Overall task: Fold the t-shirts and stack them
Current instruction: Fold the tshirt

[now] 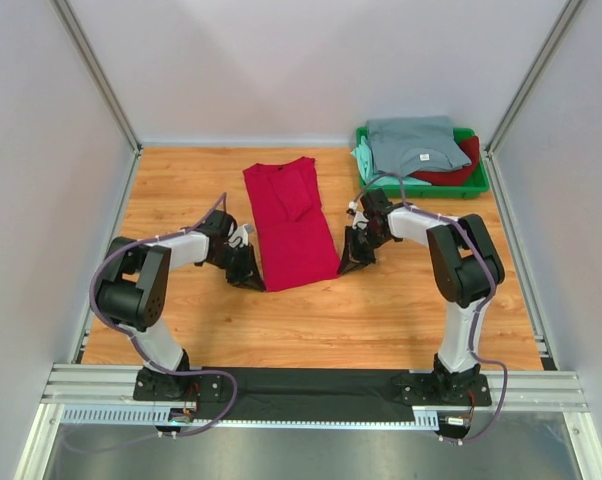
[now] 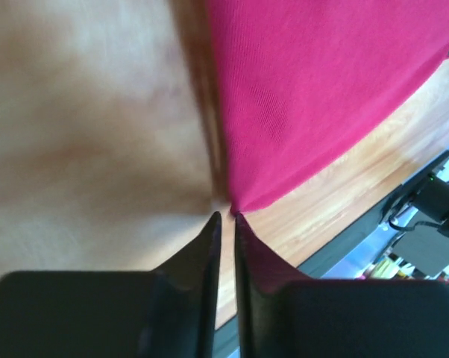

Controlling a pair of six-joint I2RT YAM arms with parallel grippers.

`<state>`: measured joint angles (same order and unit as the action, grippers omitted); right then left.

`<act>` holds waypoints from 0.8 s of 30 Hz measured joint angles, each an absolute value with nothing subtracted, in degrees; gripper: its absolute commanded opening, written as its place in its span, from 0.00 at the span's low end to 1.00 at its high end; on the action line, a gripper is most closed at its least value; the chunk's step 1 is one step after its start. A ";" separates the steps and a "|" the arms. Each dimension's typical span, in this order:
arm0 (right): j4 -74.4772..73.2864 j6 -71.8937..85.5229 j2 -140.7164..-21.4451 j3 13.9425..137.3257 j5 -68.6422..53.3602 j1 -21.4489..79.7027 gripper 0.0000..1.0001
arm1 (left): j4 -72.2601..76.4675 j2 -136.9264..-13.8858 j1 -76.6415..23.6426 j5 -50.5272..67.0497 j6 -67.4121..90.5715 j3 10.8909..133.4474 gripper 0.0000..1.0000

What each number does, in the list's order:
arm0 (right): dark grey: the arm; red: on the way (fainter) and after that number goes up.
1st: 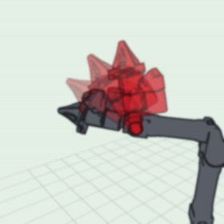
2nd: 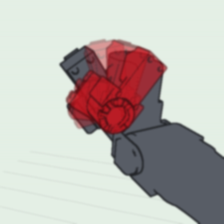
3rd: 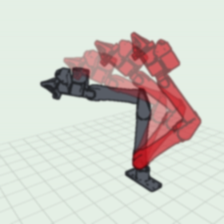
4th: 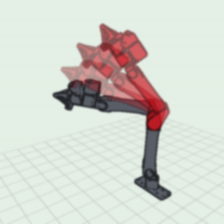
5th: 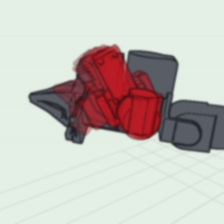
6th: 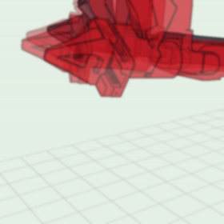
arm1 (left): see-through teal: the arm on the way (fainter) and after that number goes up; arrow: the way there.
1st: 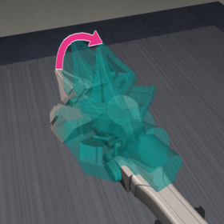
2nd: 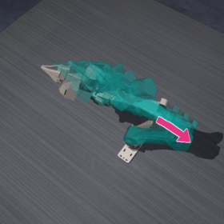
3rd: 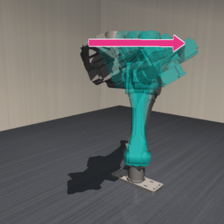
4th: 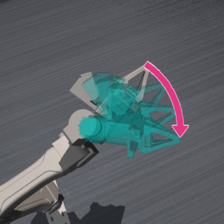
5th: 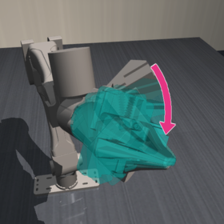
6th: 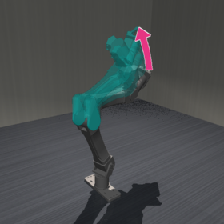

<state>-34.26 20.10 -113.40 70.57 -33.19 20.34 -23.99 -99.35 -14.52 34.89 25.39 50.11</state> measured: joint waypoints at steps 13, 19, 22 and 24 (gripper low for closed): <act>-43.27 18.52 -107.13 76.03 -29.89 20.56 0.38 | -30.59 -84.27 -14.59 33.41 27.29 52.05 0.34; -42.89 18.94 -114.61 89.52 -30.39 20.56 0.31 | -21.43 -92.68 -14.59 35.51 33.06 58.54 0.30; -40.84 20.51 -119.94 94.94 -32.32 20.56 0.22 | -17.34 -98.67 -14.59 35.66 36.23 61.17 0.28; -38.81 21.78 -123.85 98.24 -33.91 20.56 0.15 | -15.33 -102.67 -14.59 35.27 38.02 62.78 0.28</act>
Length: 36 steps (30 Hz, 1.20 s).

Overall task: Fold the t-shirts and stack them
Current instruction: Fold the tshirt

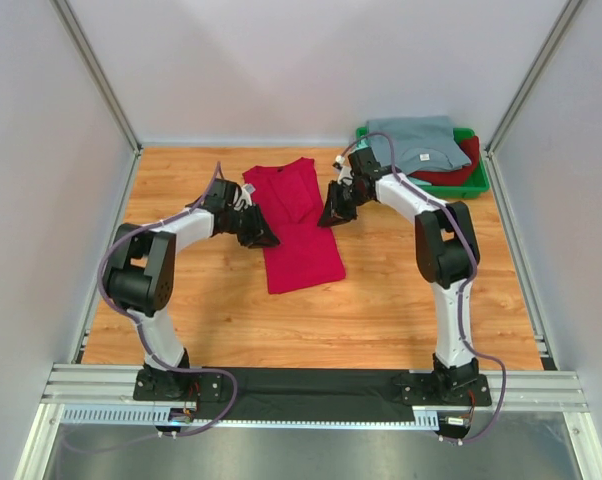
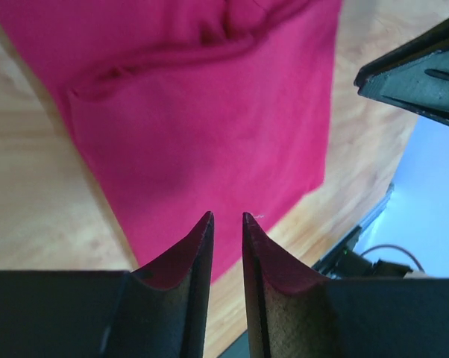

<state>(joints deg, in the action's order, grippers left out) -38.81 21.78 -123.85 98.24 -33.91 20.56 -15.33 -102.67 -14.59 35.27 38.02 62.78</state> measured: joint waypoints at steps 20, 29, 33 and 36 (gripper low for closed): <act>-19.31 33.80 -122.43 79.33 -36.42 21.82 0.13 | -18.98 -112.33 -13.69 30.70 32.34 68.51 0.31; -29.10 30.11 -114.34 78.41 -30.63 22.79 0.47 | -30.63 -91.53 -13.67 26.72 28.12 63.26 0.43; -30.13 28.88 -105.23 74.06 -30.39 22.63 0.51 | -29.52 -80.79 -13.69 28.21 28.60 58.61 0.45; -28.34 29.69 -96.44 64.40 -31.29 22.63 0.51 | -27.81 -74.41 -13.69 29.56 30.57 48.53 0.46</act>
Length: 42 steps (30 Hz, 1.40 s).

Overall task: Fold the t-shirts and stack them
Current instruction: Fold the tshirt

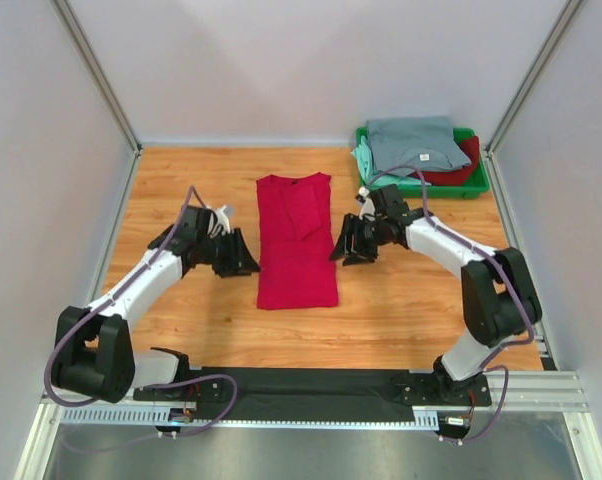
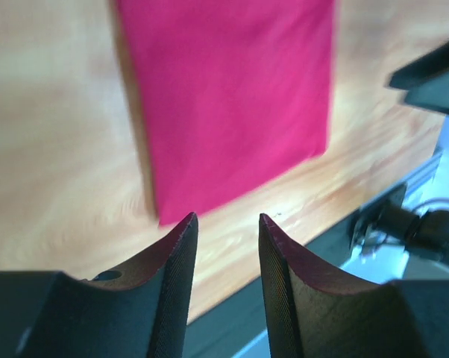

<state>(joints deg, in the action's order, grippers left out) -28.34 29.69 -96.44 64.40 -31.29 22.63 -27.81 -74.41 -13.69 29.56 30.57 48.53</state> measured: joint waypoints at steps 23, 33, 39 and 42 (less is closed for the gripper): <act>-2.11 60.05 -82.30 29.10 -24.95 29.67 0.56 | -2.28 -66.92 -16.03 29.89 69.08 15.07 0.54; 6.35 71.26 -82.30 25.08 -22.57 30.74 0.52 | -0.40 -67.81 -16.05 27.99 75.46 14.92 0.53; 9.10 75.24 -82.70 23.59 -22.02 30.85 0.48 | 1.39 -69.01 -16.05 27.92 78.24 14.37 0.49; 10.28 76.84 -82.61 22.85 -21.58 31.05 0.47 | 2.22 -69.25 -16.05 27.73 79.20 14.17 0.48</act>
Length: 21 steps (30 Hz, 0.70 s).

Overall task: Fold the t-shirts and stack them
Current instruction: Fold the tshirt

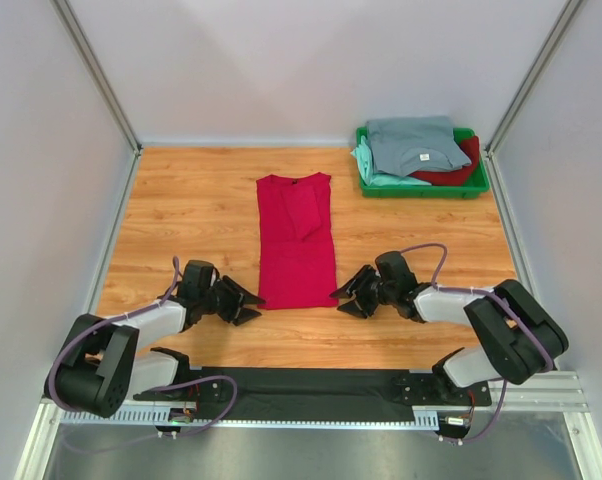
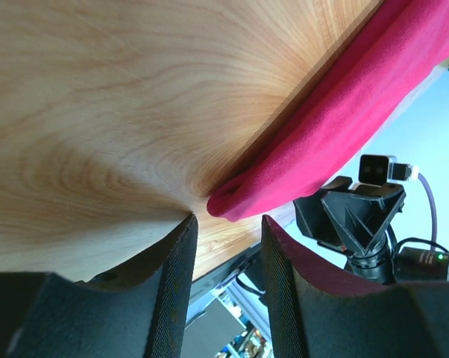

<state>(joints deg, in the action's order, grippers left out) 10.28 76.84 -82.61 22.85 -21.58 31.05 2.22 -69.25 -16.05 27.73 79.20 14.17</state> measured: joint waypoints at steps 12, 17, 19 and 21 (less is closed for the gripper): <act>11.42 80.82 -82.41 21.82 -19.59 31.62 0.41 | 5.72 -71.55 -16.05 27.49 81.25 13.98 0.45; 11.49 81.36 -82.48 21.78 -19.11 31.75 0.40 | 6.26 -72.03 -16.08 27.00 81.67 13.96 0.40; 11.81 81.47 -82.72 21.78 -19.11 31.75 0.39 | 6.37 -72.12 -16.10 26.83 81.73 13.96 0.39; 12.19 81.62 -83.07 21.78 -19.14 31.75 0.38 | 6.42 -72.20 -16.10 26.74 81.73 13.96 0.39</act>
<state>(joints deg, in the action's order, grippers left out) 12.19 81.62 -83.07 21.78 -19.14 31.75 6.42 -72.20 -16.10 26.74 81.73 13.96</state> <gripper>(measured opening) 0.393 0.392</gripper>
